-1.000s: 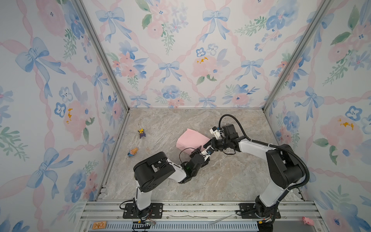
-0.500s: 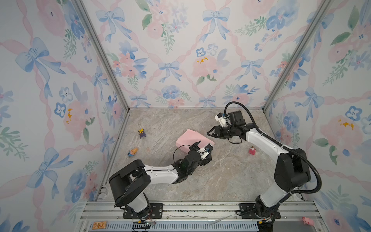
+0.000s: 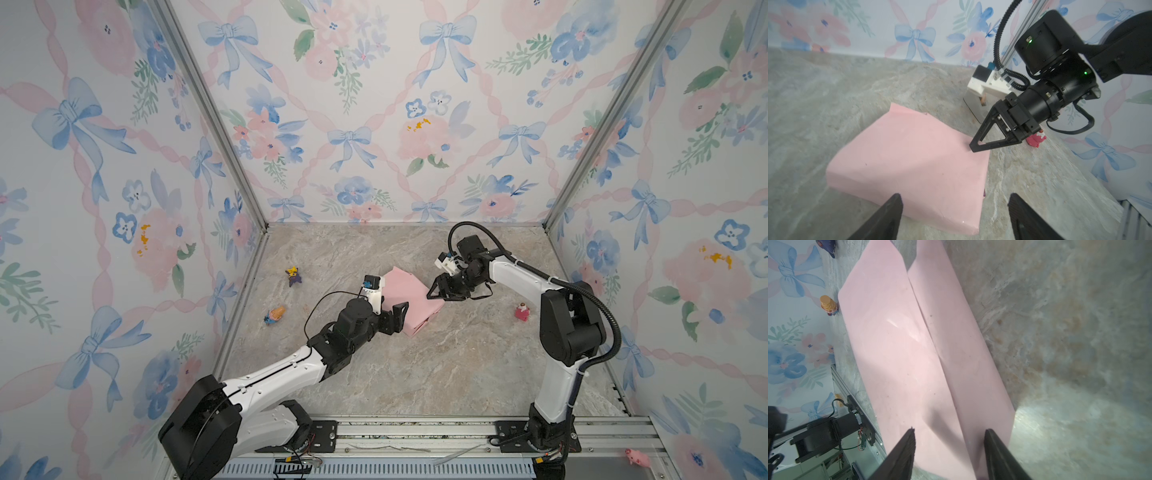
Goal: Wrap a gift box in wrapping paper
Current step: Rotate the gift box at the center of the table, then stand up the gift box at the center of the table.
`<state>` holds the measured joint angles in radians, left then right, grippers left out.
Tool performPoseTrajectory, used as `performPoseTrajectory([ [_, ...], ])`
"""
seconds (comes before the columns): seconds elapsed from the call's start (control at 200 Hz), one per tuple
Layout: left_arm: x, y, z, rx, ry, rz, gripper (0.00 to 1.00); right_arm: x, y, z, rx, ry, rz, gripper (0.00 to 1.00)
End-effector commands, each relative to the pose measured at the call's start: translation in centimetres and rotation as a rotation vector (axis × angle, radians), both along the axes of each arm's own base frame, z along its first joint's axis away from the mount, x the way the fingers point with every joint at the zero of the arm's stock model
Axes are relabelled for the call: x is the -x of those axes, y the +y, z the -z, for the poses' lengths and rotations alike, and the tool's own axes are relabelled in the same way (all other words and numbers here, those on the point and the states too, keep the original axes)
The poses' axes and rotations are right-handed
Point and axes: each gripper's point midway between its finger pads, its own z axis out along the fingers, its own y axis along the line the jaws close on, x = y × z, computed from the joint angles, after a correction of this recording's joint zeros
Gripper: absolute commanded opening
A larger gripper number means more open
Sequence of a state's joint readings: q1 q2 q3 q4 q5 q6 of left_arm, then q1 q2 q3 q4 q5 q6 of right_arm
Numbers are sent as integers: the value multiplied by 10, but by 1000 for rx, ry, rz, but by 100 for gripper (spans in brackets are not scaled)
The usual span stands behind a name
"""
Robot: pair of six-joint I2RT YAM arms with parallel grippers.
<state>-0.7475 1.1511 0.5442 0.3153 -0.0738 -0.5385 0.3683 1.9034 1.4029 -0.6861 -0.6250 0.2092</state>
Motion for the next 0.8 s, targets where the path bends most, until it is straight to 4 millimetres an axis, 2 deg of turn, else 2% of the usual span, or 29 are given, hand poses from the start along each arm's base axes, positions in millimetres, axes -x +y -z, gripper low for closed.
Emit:
performPoseTrajectory([
  [0.0,13,0,28,101,213,-1,83,39,22,-22,-94,58,-28,56],
  [0.06,11,4,35,125,259,-22,83,56,33,-33,-125,62,-39,57],
  [0.115,9,8,42,147,300,-45,83,61,31,-40,-125,58,-25,57],
  [0.19,6,14,49,171,342,-71,84,56,10,-42,-48,39,40,59],
  [0.255,2,18,50,177,343,-84,84,48,-13,-33,49,35,90,60],
  [0.32,-3,21,51,194,340,-94,84,40,-21,-23,96,46,94,59],
  [0.42,-11,22,56,232,370,-95,83,29,-5,-16,71,57,58,59],
  [0.58,-17,15,71,248,431,-78,78,22,25,-6,-5,87,11,59],
  [0.69,-21,7,78,257,461,-54,74,17,33,4,-31,108,20,58],
  [0.79,-24,-5,80,271,482,-14,72,14,44,5,-85,118,13,57],
])
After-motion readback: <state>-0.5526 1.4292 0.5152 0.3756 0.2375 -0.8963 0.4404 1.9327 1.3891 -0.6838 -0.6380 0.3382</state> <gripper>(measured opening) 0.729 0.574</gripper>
